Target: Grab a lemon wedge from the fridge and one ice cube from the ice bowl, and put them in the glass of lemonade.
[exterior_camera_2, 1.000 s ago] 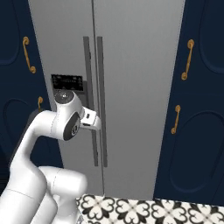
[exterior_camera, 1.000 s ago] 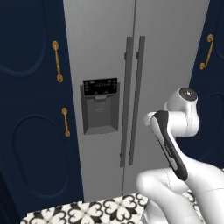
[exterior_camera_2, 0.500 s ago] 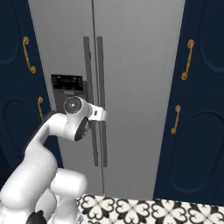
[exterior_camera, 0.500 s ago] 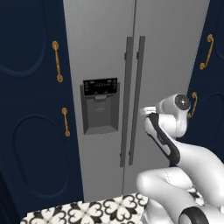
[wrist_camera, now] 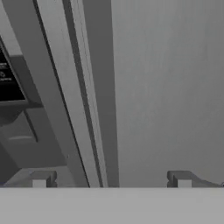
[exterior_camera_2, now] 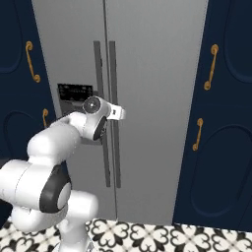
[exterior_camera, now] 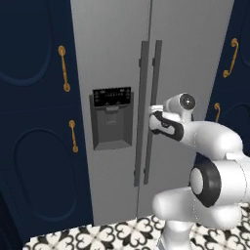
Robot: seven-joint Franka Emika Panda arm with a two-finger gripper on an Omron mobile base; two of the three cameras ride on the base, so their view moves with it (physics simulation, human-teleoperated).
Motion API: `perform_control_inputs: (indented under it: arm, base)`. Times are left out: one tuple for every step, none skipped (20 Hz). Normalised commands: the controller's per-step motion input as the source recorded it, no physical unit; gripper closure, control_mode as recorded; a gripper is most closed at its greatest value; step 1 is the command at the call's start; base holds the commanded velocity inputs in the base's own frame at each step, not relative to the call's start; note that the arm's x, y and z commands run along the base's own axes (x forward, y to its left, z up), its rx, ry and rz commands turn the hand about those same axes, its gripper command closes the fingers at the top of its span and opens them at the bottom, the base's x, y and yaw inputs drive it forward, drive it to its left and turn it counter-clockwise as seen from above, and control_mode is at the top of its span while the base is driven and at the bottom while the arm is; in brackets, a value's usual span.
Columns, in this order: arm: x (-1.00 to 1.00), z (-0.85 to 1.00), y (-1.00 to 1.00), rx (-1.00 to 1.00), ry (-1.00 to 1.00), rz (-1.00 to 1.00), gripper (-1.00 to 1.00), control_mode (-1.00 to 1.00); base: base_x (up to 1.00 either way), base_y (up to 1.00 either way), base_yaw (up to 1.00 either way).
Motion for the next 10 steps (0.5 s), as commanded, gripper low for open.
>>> perform_control_inputs:
  arm:
    - [0.95,0.17,-0.21,0.00,0.00,0.00,-1.00,-1.00]
    - [0.91,0.15,-0.25,0.00,0.00,0.00,-1.00,-1.00]
    - [0.87,0.10,-0.30,0.00,0.00,0.00,-1.00,-1.00]
    - [0.86,0.05,-0.31,0.00,0.00,0.00,-1.00,-1.00]
    - [0.85,0.00,-0.28,0.00,0.00,0.00,-1.00,-1.00]
    - [0.84,0.00,-0.15,0.00,0.00,0.00,-1.00,-1.00]
    - [0.82,0.00,-0.01,0.00,0.00,0.00,-1.00,-1.00]
    - [0.83,0.00,0.00,0.00,0.00,0.00,-1.00,-1.00]
    - [0.86,0.00,0.00,0.00,0.00,0.00,-1.00,-1.00]
    - [0.89,0.00,0.00,0.00,0.00,0.00,-1.00,-1.00]
  base:
    - [0.00,0.00,0.00]
    - [0.00,0.00,0.00]
    - [0.00,0.00,0.00]
    - [0.00,0.00,0.00]
    - [0.00,0.00,0.00]
    - [0.00,0.00,0.00]
    - [0.00,0.00,0.00]
    - [0.00,0.00,0.00]
    - [0.00,0.00,0.00]
    - [0.00,0.00,0.00]
